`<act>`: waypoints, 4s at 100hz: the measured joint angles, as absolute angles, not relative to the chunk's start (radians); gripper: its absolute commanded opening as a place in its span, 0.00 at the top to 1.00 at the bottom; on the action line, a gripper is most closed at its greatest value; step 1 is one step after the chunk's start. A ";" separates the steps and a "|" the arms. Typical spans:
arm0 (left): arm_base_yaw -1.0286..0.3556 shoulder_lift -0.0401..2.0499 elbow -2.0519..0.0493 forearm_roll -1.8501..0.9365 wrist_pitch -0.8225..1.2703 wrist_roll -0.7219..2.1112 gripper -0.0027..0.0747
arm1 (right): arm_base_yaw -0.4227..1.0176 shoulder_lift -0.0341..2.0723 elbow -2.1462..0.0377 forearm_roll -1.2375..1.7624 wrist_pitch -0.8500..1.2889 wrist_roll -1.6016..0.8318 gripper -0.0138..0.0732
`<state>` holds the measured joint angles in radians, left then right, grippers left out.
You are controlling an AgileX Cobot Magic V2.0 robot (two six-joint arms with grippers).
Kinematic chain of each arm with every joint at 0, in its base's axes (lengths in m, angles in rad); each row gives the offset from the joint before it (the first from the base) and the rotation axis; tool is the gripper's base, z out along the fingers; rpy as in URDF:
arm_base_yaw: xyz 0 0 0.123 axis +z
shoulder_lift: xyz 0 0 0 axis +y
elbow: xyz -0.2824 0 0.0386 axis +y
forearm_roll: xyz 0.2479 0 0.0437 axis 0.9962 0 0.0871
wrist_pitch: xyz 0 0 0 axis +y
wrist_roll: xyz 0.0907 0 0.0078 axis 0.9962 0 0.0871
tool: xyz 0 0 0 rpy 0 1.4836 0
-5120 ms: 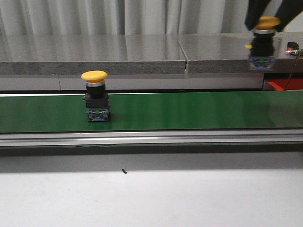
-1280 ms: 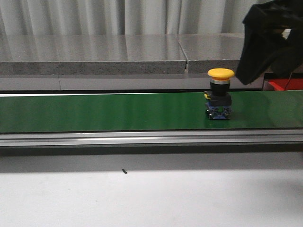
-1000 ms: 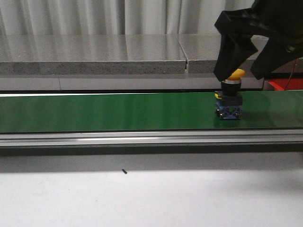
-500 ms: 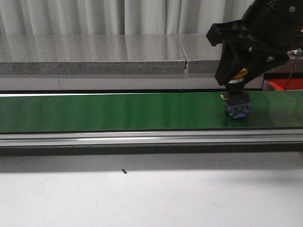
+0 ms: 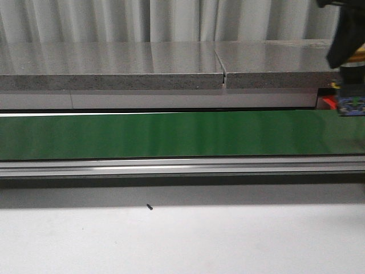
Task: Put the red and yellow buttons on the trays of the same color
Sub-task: 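Lower the yellow button into the yellow tray and open the right gripper, then raise the right gripper back over the belt end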
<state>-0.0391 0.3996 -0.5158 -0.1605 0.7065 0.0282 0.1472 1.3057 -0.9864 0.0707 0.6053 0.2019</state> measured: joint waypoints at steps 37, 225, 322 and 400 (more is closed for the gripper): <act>-0.039 0.400 -0.516 -0.160 0.706 0.028 0.99 | -0.197 1.117 -0.884 0.000 0.663 0.277 0.59; -0.039 0.400 -0.516 -0.160 0.706 0.028 0.99 | -0.529 1.335 -0.693 0.000 0.314 0.281 0.21; -0.039 0.400 -0.516 -0.161 0.706 0.028 0.99 | -0.112 0.951 -0.693 0.000 0.509 0.009 0.91; -0.039 0.400 -0.516 -0.161 0.706 0.028 0.99 | -0.065 0.505 -0.439 0.000 0.392 -0.040 0.92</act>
